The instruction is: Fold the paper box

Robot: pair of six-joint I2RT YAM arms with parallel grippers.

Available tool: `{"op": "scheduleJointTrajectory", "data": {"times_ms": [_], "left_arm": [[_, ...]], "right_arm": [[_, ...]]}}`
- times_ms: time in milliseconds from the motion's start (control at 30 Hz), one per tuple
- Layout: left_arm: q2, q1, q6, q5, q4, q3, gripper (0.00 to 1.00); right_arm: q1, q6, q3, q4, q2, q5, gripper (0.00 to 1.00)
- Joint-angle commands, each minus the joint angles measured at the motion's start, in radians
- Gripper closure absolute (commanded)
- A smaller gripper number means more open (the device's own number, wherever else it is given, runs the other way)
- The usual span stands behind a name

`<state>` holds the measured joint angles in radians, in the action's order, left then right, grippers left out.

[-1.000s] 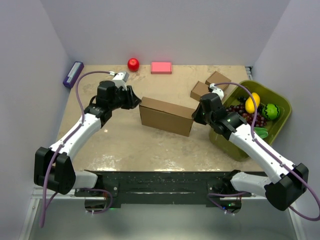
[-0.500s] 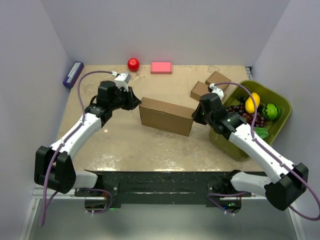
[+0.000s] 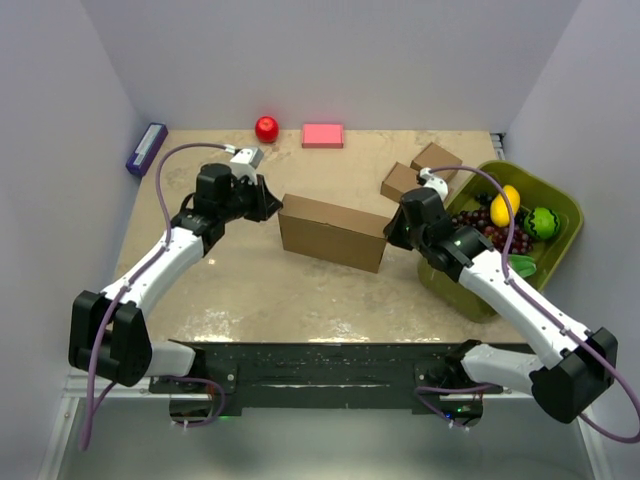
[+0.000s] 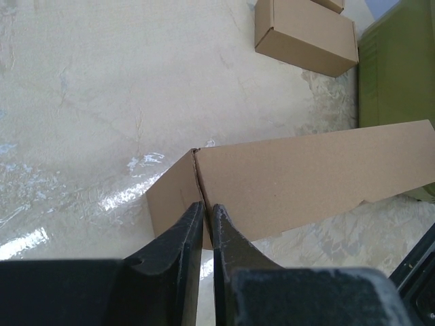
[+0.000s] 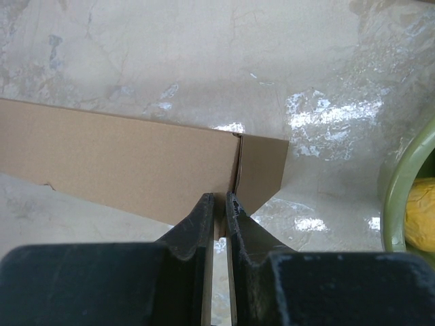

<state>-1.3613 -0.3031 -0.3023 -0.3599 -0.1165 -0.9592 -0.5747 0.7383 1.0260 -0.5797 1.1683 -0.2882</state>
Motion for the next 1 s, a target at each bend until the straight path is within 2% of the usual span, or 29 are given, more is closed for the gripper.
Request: {"op": "scheduleJointTrajectory", "data": {"times_ms": [0,267,467,567,700,800,900,933,967], "left_arm": [[-0.105,0.004,0.081,0.095,-0.315,0.131,0.85],[-0.001,0.001,-0.037,0.061,-0.112,0.220,0.88],[0.126,-0.002,-0.086,0.088,-0.002,0.321,0.84],[0.192,-0.005,-0.090,0.101,-0.015,0.341,0.78],[0.287,-0.004,-0.110,0.104,-0.052,0.364,0.63],[0.393,-0.007,-0.106,0.156,-0.089,0.378,0.54],[0.482,-0.007,-0.100,0.205,-0.121,0.382,0.42],[0.510,-0.005,-0.098,0.208,-0.120,0.382,0.38],[0.519,-0.005,-0.093,0.208,-0.120,0.381,0.30]], "right_arm": [[0.004,-0.028,-0.116,-0.236,0.041,0.023,0.89],[-0.004,-0.033,-0.179,-0.206,-0.022,0.086,0.95],[-0.072,-0.004,-0.208,-0.193,-0.047,0.100,0.94],[-0.118,0.024,-0.211,-0.204,-0.062,0.086,0.94],[-0.151,0.055,-0.207,-0.224,-0.117,0.084,0.91],[-0.157,0.069,-0.179,-0.278,-0.179,0.095,0.82],[-0.157,0.069,-0.152,-0.296,-0.229,0.116,0.58],[-0.155,0.064,-0.142,-0.292,-0.239,0.121,0.45],[-0.155,0.062,-0.139,-0.286,-0.245,0.126,0.40]]}}
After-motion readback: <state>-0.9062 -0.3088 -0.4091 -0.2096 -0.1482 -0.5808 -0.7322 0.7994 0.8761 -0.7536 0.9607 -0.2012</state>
